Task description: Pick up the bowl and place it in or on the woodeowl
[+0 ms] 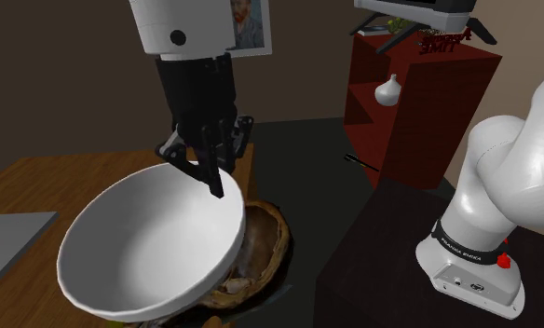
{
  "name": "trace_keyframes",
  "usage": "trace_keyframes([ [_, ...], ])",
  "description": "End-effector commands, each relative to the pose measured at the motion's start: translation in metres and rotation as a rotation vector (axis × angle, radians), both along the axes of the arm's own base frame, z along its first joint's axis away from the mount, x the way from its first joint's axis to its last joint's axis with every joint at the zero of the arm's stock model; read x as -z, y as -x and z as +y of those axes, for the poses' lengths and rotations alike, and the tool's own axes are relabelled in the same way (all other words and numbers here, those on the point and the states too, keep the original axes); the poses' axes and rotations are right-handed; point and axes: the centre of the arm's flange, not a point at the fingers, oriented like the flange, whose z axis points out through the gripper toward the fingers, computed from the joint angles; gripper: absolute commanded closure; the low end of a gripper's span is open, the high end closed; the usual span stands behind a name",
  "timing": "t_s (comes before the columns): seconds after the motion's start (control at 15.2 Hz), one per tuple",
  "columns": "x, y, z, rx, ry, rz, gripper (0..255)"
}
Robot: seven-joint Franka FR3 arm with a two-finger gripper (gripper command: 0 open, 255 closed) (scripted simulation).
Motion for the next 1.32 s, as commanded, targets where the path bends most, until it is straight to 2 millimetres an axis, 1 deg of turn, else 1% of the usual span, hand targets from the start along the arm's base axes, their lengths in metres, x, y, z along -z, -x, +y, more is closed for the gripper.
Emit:
trace_keyframes([
  [0.0,0.0,0.0,0.0,0.0,-0.001,-0.001,255],
  [0.26,0.0,0.0,0.0,0.0,-0.001,-0.001,255],
  [0.33,0.0,0.0,0.0,0.0,-0.001,-0.001,0],
  [0.66,0.0,0.0,0.0,0.0,-0.001,-0.001,0],
  [0.86,-0.039,-0.002,-0.004,0.0,-0.001,-0.001,0],
  [0.92,-0.049,-0.003,-0.005,0.0,-0.001,-0.001,0],
  [1.25,-0.049,-0.003,-0.005,0.0,-0.001,-0.001,0],
])
